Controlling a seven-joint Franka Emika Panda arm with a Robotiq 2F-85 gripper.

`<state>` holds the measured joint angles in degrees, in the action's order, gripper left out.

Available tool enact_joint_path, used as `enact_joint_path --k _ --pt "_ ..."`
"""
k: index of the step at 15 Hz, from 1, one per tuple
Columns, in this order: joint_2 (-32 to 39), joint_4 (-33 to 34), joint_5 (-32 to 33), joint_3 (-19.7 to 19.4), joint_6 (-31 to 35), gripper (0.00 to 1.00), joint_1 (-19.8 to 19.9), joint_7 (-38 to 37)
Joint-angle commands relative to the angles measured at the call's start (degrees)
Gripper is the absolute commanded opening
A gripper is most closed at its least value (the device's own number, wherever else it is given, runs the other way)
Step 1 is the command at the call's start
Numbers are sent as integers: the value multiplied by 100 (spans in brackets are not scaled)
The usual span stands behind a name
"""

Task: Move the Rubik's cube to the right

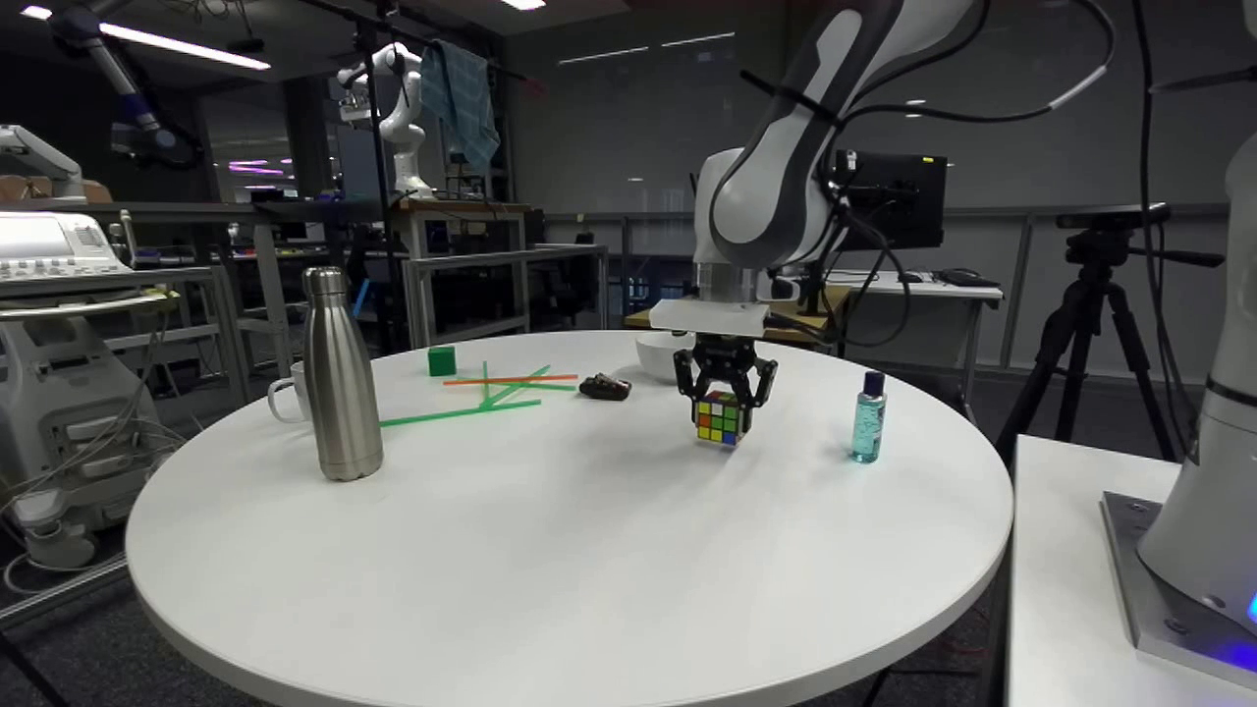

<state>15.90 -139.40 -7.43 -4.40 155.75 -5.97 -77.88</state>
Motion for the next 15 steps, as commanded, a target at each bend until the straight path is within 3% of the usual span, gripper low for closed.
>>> enact_joint_path --k 1,3,11,15 --pt "43 121 48 -26 76 84 -19 -40" --pt "43 134 39 -23 75 99 -15 -37" --pt "-130 204 446 -145 8 100 -201 -204" --pt "-532 309 1635 -463 -214 100 -557 -750"
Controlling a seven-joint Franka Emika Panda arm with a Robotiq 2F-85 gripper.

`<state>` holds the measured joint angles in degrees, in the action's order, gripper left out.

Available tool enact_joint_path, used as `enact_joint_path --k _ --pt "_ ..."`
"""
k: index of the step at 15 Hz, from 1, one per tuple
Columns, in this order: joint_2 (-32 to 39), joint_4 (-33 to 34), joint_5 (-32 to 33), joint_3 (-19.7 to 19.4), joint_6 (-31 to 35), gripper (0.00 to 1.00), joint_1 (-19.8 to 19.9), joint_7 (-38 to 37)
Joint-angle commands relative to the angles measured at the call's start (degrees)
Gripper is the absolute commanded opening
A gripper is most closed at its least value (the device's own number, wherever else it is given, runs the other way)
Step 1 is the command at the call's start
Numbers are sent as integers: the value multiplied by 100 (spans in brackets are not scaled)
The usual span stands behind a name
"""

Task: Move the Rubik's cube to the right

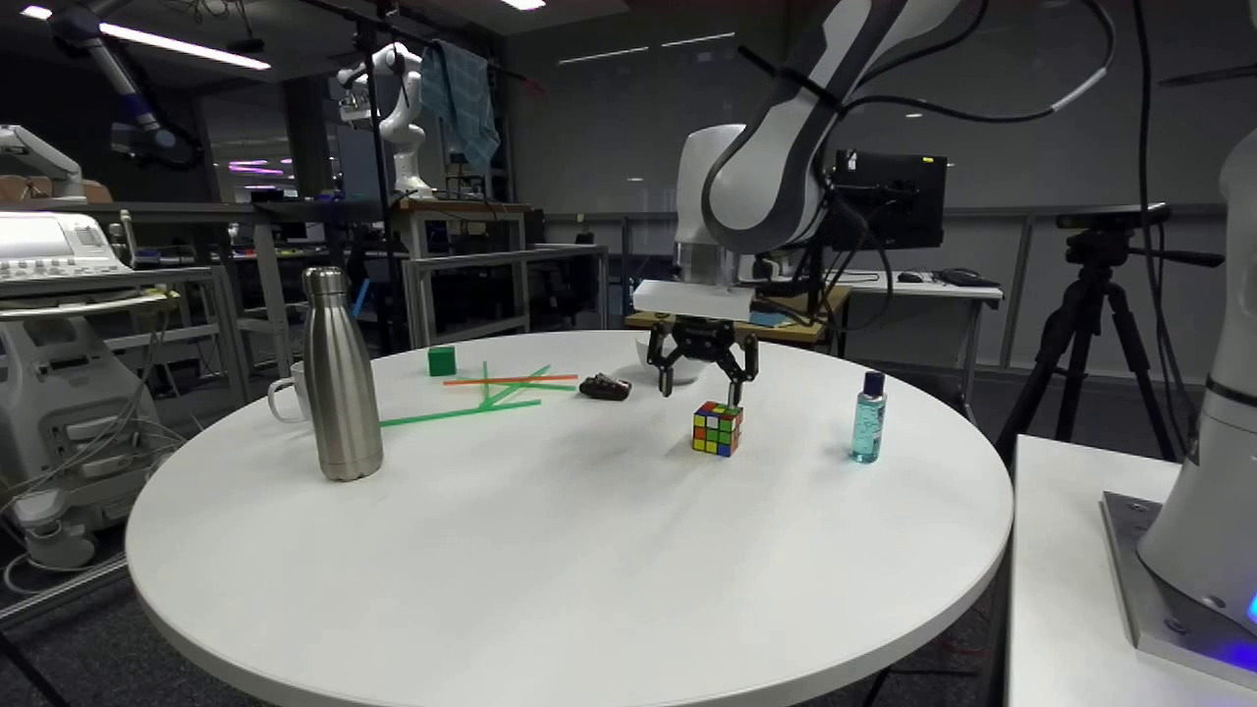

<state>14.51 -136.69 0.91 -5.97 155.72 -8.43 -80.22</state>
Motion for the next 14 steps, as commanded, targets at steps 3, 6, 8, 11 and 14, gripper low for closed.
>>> enact_joint_path --k 3,6,8,11,14 --pt "-777 124 1712 -310 -436 100 -363 -1001" --pt "-1155 187 2380 -98 -674 100 -215 -1367" --pt "-1458 214 2743 53 -892 100 -106 -1558" --pt "-1836 221 3113 331 -1133 100 101 -1737" --pt "-2153 199 3329 600 -1285 100 332 -1780"
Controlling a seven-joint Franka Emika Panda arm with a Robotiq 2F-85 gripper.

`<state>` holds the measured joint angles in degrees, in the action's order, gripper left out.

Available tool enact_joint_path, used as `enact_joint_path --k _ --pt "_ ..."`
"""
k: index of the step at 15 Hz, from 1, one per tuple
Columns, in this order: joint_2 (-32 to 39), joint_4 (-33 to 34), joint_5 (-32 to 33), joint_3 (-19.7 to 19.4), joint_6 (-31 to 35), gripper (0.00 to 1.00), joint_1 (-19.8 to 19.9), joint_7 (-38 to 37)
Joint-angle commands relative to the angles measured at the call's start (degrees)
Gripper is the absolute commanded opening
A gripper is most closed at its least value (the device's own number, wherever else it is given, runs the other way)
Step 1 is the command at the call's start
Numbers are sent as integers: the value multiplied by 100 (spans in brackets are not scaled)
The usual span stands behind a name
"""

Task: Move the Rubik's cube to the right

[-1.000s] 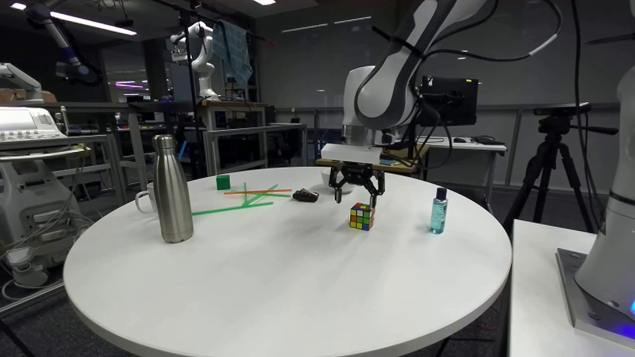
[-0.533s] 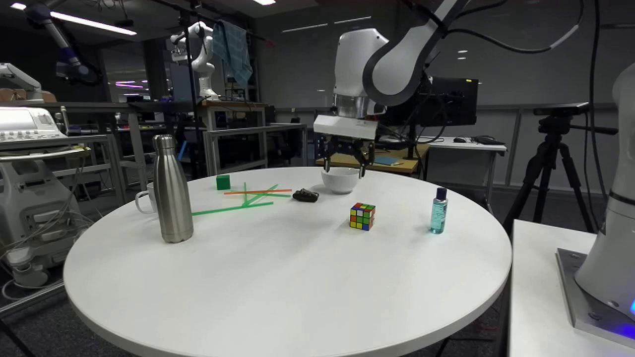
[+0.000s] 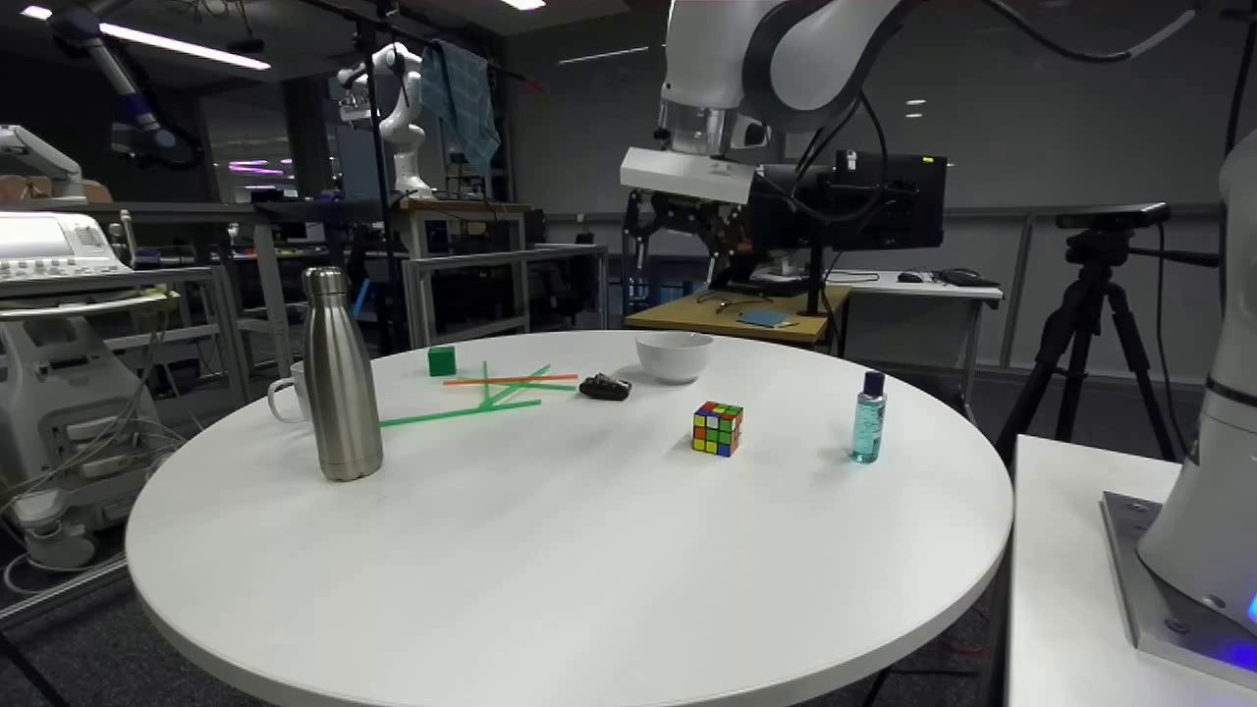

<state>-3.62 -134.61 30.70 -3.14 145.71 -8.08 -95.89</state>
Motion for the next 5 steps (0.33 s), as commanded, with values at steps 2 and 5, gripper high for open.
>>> enact_joint_path --k 2,5 --pt "-534 -45 485 466 -356 100 441 -163" --pt "-440 -7 261 583 -186 100 568 36"
